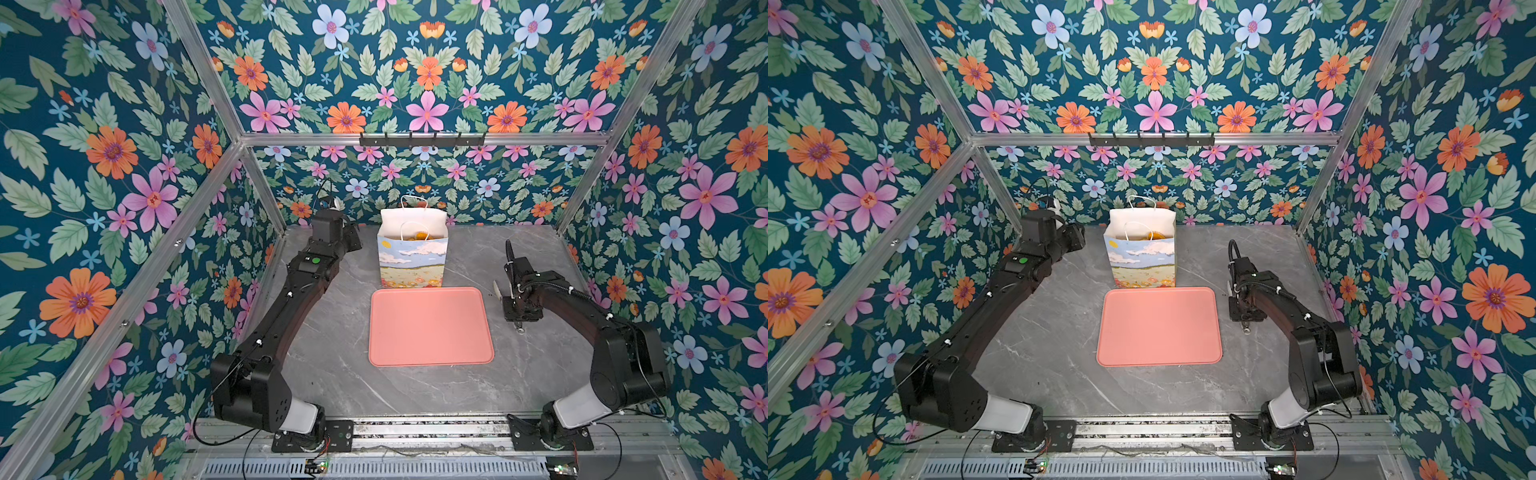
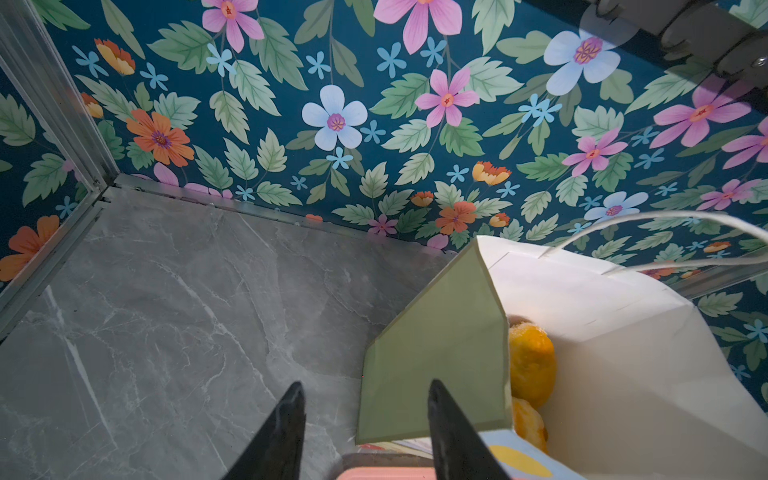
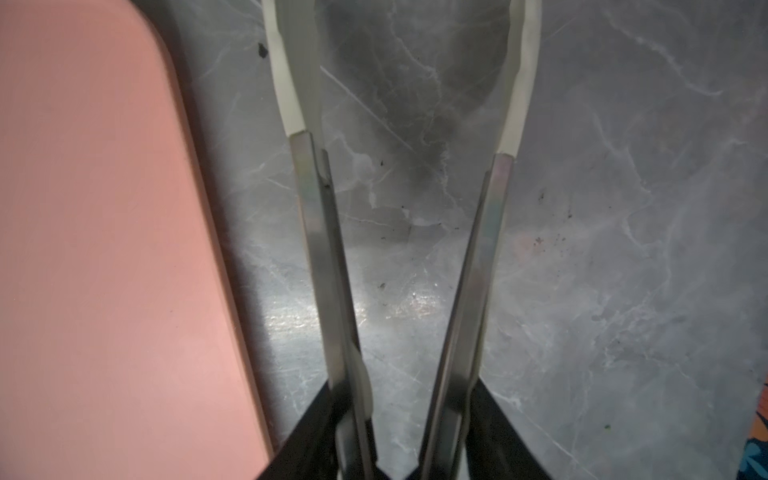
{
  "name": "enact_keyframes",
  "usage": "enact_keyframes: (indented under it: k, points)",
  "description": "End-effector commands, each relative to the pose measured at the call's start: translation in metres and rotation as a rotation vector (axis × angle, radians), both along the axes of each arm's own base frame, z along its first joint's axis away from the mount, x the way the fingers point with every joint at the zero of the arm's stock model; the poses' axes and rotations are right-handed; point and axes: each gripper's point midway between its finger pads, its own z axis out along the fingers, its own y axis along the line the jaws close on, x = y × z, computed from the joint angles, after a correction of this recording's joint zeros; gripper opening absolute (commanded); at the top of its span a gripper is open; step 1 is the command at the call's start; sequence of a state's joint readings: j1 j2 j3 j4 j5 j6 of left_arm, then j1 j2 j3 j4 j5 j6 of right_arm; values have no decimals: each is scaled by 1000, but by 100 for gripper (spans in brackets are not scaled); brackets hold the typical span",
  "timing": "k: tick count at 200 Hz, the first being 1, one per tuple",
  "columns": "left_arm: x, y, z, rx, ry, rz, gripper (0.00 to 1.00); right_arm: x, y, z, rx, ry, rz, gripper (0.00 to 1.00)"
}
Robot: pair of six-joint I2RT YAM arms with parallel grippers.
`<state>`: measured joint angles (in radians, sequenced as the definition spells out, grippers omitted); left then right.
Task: Place the fake bread into the paper bag
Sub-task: 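Lower the tongs onto the table and open the right gripper to release them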
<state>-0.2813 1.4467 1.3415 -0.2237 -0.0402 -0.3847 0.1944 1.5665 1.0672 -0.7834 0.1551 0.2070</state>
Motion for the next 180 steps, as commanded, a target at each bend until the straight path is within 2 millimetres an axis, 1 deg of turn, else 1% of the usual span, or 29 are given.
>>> enact_keyframes:
  k: [1, 53, 66, 68, 70, 99, 144, 180]
  points:
    - [-2, 3, 4, 13, -9, -7, 49, 9, 3, -2, 14, -16, -12, 45]
    - [-3, 9, 3, 14, -9, 0, 49, 8, -3, -16, -30, 37, -4, 48]
    - [-3, 10, 1, 13, -4, 0, 49, 9, -3, -16, -36, 31, 5, 50]
    - [-3, 10, 1, 13, -3, 0, 49, 8, -3, -24, -41, 57, 7, 50]
    - [-3, 10, 1, 13, -4, 1, 49, 7, -4, -27, -43, 67, 8, 50]
    - [-4, 11, 0, 8, -2, -1, 49, 4, -7, -37, -72, 102, 28, 51]
    - [-3, 10, -5, -12, 1, -6, 49, 2, -11, -43, -83, 130, 27, 54]
    - [-2, 11, -7, -14, 7, -6, 49, 2, -15, -42, -87, 139, 9, 58]
